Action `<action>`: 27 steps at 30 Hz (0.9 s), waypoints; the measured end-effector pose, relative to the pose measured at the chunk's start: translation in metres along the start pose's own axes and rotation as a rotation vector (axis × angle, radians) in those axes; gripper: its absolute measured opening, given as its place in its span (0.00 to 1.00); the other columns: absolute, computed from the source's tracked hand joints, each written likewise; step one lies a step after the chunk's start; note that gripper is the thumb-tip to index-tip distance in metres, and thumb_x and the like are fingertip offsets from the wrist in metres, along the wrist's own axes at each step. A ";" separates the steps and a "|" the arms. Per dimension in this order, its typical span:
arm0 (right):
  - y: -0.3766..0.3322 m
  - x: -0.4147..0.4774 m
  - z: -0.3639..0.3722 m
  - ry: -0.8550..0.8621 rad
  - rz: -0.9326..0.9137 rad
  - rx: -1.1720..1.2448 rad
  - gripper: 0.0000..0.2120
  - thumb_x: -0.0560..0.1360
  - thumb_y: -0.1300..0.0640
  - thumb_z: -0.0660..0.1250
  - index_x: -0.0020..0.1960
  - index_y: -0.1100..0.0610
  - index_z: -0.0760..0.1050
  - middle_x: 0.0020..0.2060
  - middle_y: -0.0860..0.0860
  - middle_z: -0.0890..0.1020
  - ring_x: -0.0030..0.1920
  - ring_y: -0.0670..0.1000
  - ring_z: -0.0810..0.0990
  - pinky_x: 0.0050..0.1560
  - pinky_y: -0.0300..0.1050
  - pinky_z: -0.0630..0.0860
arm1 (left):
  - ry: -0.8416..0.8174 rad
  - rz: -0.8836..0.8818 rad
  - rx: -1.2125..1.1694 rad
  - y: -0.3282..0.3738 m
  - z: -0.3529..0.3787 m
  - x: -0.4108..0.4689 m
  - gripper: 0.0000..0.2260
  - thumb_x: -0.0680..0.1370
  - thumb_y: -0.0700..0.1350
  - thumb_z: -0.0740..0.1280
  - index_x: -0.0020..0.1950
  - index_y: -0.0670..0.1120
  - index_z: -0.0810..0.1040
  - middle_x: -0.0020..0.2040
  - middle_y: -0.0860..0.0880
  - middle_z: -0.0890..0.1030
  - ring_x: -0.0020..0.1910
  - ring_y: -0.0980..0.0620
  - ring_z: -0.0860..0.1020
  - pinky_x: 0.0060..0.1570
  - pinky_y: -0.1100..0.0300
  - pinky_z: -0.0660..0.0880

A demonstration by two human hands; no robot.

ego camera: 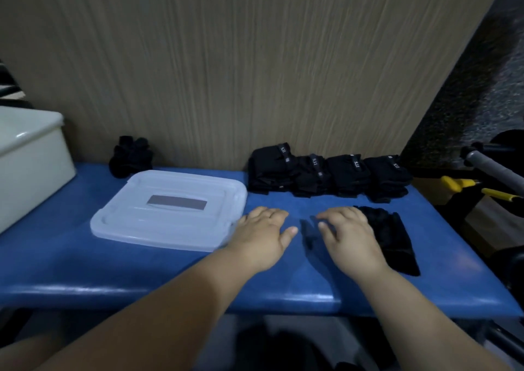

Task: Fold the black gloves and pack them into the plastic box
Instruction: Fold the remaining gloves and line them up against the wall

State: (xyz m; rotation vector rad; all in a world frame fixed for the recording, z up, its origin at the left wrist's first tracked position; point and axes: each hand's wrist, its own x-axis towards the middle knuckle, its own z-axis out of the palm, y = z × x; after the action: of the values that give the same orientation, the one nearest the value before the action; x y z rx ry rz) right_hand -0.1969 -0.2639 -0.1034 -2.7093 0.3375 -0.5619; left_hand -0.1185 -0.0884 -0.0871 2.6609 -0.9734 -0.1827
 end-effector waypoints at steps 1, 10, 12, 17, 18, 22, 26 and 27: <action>-0.012 0.003 0.007 -0.025 -0.022 0.026 0.11 0.79 0.53 0.62 0.59 0.52 0.78 0.57 0.47 0.77 0.64 0.50 0.68 0.65 0.44 0.62 | 0.022 -0.022 0.019 -0.010 -0.005 -0.004 0.24 0.82 0.59 0.50 0.76 0.52 0.59 0.76 0.53 0.62 0.75 0.52 0.54 0.70 0.55 0.53; -0.134 0.054 0.074 -0.310 -0.059 0.305 0.10 0.80 0.53 0.60 0.58 0.50 0.77 0.55 0.46 0.74 0.56 0.46 0.74 0.59 0.39 0.70 | 0.160 -0.410 -0.148 -0.135 -0.053 -0.021 0.18 0.81 0.57 0.55 0.69 0.54 0.70 0.67 0.52 0.74 0.69 0.48 0.64 0.66 0.52 0.63; -0.163 0.070 0.090 -0.328 -0.056 0.338 0.10 0.80 0.53 0.60 0.57 0.50 0.78 0.55 0.47 0.75 0.54 0.47 0.76 0.56 0.40 0.71 | 0.192 -0.495 -0.264 -0.166 -0.065 -0.021 0.19 0.80 0.59 0.56 0.69 0.56 0.70 0.67 0.51 0.74 0.68 0.47 0.66 0.67 0.50 0.65; -0.223 0.106 0.126 -0.368 -0.104 0.325 0.11 0.80 0.53 0.60 0.59 0.52 0.77 0.55 0.49 0.78 0.56 0.50 0.76 0.58 0.42 0.70 | 0.281 -0.670 -0.553 -0.230 -0.088 -0.015 0.18 0.80 0.56 0.56 0.68 0.51 0.71 0.64 0.44 0.74 0.64 0.41 0.69 0.61 0.47 0.71; -0.232 0.114 0.133 -0.373 -0.095 0.323 0.12 0.80 0.53 0.59 0.61 0.52 0.76 0.58 0.50 0.77 0.58 0.51 0.75 0.60 0.43 0.70 | 0.305 -0.678 -0.579 -0.239 -0.091 -0.014 0.16 0.80 0.53 0.56 0.62 0.48 0.74 0.58 0.42 0.76 0.60 0.38 0.71 0.55 0.47 0.72; -0.260 0.142 0.160 -0.371 -0.048 0.361 0.16 0.81 0.54 0.58 0.67 0.54 0.73 0.63 0.52 0.75 0.61 0.51 0.74 0.63 0.43 0.69 | 0.400 -0.705 -0.704 -0.262 -0.093 -0.007 0.11 0.80 0.47 0.58 0.38 0.49 0.62 0.34 0.46 0.64 0.35 0.46 0.66 0.36 0.55 0.59; -0.281 0.169 0.180 -0.365 0.009 0.427 0.21 0.81 0.52 0.60 0.72 0.56 0.66 0.67 0.53 0.73 0.65 0.52 0.72 0.63 0.43 0.66 | 0.424 -0.738 -0.888 -0.278 -0.094 0.002 0.04 0.82 0.48 0.58 0.53 0.51 0.72 0.43 0.51 0.74 0.38 0.53 0.70 0.40 0.58 0.63; -0.286 0.176 0.184 -0.370 0.035 0.458 0.24 0.80 0.50 0.60 0.73 0.56 0.64 0.68 0.53 0.72 0.67 0.53 0.71 0.63 0.43 0.66 | 0.432 -0.732 -0.938 -0.284 -0.092 0.005 0.12 0.82 0.49 0.58 0.64 0.50 0.71 0.55 0.49 0.77 0.48 0.51 0.73 0.47 0.60 0.64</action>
State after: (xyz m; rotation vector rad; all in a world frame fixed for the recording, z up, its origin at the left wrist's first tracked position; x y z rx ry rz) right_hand 0.0830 -0.0028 -0.0923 -2.2920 0.1348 -0.0987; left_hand 0.0781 0.1357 -0.0914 1.8975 0.2385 -0.1504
